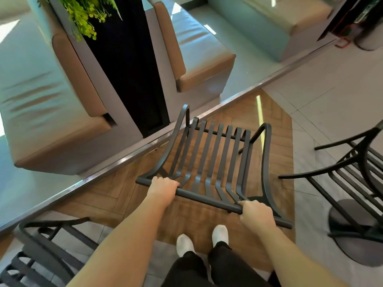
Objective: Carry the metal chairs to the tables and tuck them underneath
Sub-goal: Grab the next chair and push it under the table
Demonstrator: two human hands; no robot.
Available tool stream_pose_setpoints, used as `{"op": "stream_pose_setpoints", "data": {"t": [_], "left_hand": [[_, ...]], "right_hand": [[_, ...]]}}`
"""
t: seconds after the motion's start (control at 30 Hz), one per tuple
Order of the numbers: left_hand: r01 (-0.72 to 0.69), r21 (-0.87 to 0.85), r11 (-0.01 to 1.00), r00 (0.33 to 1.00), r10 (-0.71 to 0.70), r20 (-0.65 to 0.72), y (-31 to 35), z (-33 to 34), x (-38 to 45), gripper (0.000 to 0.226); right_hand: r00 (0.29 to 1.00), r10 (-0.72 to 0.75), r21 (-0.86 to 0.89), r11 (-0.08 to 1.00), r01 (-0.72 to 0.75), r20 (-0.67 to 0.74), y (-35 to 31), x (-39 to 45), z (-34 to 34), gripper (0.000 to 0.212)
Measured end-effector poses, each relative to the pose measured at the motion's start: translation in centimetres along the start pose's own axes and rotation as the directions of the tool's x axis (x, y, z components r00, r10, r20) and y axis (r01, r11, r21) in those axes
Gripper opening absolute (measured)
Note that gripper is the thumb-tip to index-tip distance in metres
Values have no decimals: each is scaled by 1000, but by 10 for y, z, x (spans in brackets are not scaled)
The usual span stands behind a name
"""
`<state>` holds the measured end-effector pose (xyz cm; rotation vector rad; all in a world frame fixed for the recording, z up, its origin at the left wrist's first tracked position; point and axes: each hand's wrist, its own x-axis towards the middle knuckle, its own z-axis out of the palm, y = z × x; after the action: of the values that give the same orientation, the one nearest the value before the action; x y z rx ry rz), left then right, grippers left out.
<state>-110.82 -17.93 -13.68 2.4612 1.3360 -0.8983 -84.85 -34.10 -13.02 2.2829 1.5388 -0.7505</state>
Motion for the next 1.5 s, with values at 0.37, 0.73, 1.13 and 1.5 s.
{"op": "stream_pose_setpoints", "data": {"t": [0.37,0.73,1.13,1.5], "left_hand": [[-22,14,1000,1000,22,-5,-4,2,0,52],[-256,4,967,965,256,60,-52,-10,14,46],[-343,53,938,928,329,173,-86,-27,35,58],[-449,119,886,877,411,249,-114,-36,66,61]], "right_hand": [[1000,17,30,999,-17,-6,-6,-12,0,40],[982,188,70,980,-187,-20,-56,-19,2,49],[958,285,151,947,-283,7,-101,-21,-4,55],[935,353,190,916,-353,38,-141,-26,-20,59]]}}
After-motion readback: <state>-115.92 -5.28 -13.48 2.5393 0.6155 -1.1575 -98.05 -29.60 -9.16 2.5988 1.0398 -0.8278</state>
